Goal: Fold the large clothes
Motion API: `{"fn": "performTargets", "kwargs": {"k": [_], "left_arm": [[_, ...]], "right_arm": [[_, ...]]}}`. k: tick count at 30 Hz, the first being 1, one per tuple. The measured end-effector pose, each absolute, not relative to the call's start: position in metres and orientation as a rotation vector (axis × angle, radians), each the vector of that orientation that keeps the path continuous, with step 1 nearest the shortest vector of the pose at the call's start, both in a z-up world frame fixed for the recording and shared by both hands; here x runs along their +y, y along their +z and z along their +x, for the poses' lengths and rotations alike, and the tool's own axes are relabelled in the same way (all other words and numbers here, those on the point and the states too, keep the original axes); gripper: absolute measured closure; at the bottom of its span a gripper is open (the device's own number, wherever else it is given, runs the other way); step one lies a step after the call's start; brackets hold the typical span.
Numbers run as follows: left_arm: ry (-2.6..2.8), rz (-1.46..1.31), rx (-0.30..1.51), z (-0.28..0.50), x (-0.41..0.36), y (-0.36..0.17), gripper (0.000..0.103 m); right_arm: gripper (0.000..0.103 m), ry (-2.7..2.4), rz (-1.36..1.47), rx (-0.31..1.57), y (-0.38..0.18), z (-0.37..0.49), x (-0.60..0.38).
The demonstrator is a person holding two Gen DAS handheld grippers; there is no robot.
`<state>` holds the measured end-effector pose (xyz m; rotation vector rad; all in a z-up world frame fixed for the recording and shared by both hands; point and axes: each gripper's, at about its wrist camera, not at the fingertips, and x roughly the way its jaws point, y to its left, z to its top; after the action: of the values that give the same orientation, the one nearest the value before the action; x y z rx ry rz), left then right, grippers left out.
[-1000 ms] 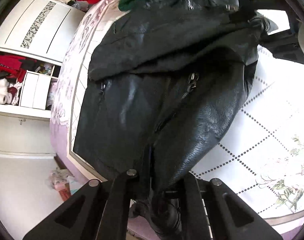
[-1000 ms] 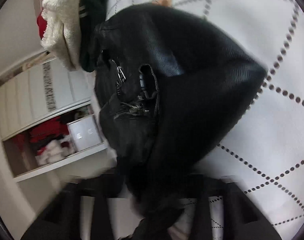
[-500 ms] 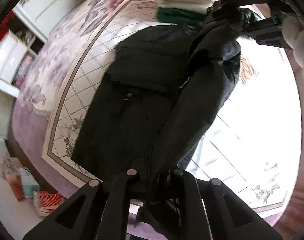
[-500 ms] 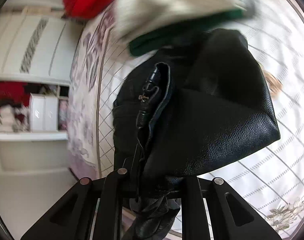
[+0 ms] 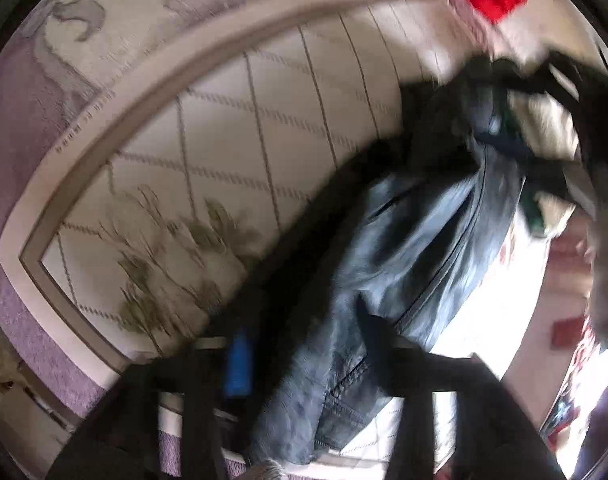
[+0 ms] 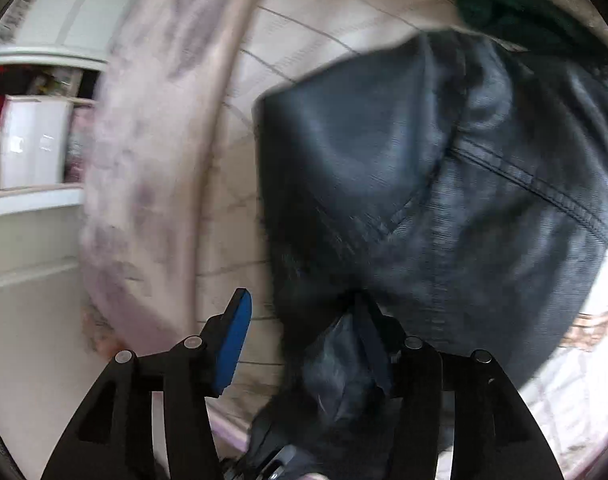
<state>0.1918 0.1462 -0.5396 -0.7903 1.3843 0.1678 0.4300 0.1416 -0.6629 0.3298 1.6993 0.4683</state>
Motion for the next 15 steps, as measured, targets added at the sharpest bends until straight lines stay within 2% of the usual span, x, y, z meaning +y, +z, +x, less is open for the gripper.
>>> {"fn": "performTargets", "kwargs": {"k": [2,5,7,8,9,10,15], "left_arm": [[0.178,-0.775,1.353,0.193,0.153,-0.532,0.029],[0.178,-0.716,1.362,0.198,0.147,-0.530,0.029],[0.189,-0.664,1.393,0.202,0.149,-0.542,0.028],[0.197,-0.635,1.406,0.203,0.146,-0.546,0.028],[0.205,-0.608,1.419,0.204,0.144,-0.551,0.028],[0.212,-0.588,1.430,0.205,0.143,-0.556,0.028],[0.240,-0.494,1.490,0.204,0.130,-0.571,0.028]], "right_arm": [[0.047,0.493,0.413,1.655,-0.646,0.420,0.125],[0.047,0.415,0.420,1.577,-0.624,0.398,0.092],[0.049,0.377,0.468,1.563,-0.629,0.382,0.074],[0.070,0.372,0.499,1.584,-0.638,0.376,0.069],[0.080,0.366,0.516,1.600,-0.648,0.374,0.071],[0.084,0.375,0.536,1.616,-0.664,0.372,0.076],[0.084,0.418,0.435,1.666,-0.733,0.382,0.118]]}}
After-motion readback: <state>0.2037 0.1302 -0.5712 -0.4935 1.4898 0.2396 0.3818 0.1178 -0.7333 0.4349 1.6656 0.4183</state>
